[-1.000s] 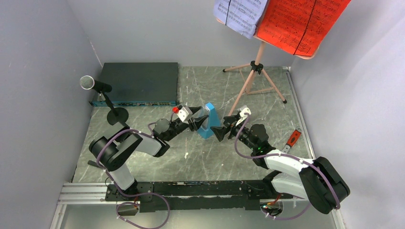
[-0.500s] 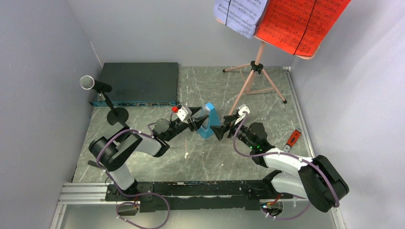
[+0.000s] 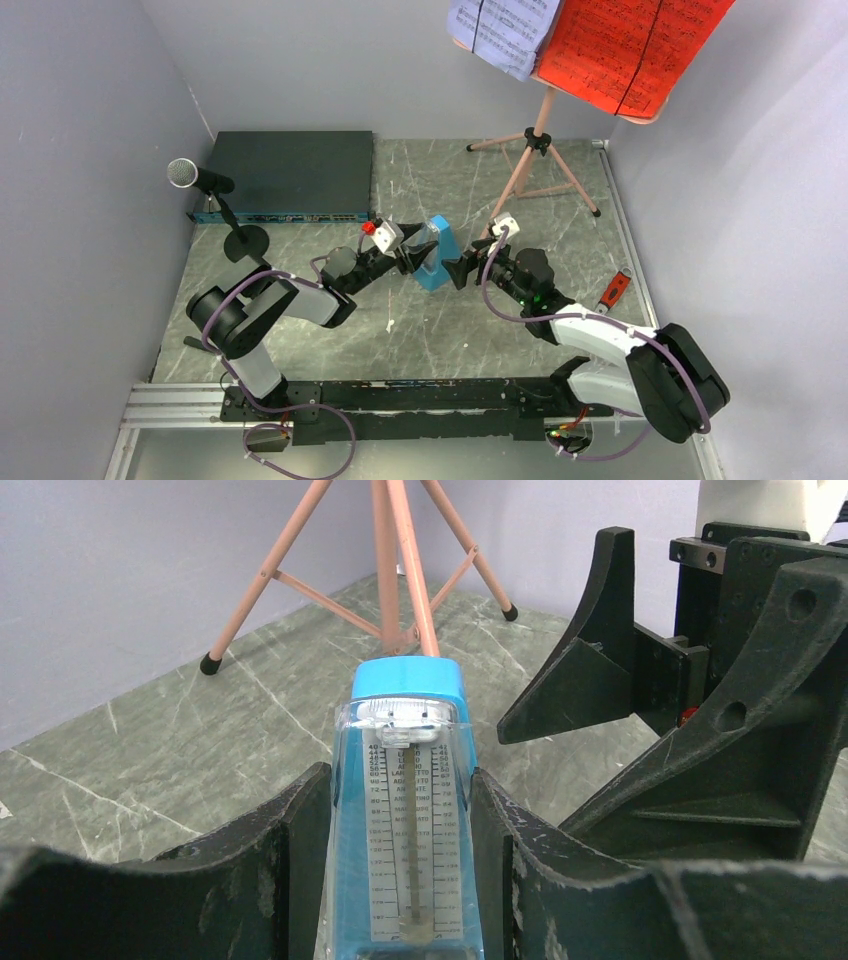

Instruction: Pack up the instrument practice props

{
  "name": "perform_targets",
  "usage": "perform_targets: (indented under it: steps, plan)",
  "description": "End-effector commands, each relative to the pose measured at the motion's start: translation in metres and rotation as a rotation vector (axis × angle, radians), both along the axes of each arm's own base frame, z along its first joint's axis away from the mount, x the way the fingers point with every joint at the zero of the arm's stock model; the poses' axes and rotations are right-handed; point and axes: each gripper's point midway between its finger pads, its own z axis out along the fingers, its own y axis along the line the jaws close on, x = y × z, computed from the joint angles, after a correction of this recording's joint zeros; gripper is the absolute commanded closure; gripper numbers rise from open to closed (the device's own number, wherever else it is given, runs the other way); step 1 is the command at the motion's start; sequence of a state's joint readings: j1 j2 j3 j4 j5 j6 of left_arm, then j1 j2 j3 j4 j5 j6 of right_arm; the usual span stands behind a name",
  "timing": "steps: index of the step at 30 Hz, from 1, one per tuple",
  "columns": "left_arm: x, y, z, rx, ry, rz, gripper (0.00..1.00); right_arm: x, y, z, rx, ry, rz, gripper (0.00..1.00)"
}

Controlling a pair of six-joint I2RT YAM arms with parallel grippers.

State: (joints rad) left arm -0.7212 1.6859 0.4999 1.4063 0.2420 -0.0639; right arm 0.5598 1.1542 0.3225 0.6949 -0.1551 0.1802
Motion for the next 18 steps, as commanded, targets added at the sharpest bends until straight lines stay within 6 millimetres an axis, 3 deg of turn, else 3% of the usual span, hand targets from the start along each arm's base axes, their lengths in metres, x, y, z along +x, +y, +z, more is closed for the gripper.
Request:
perform_targets:
  steps: [1, 7, 18]
  plan:
    - [-0.01, -0.009, -0.043, 0.097, 0.12, -0.059, 0.93, 0.008, -0.002, 0.023, 0.012, -0.048, -0.031, 0.0]
    - [-0.011, -0.007, -0.039, 0.083, 0.125, -0.056, 0.85, 0.01, -0.001, 0.038, 0.013, -0.057, -0.032, 0.0]
    - [-0.02, -0.008, -0.023, 0.055, 0.125, -0.094, 0.56, 0.015, -0.001, 0.083, 0.074, -0.035, -0.069, 0.0]
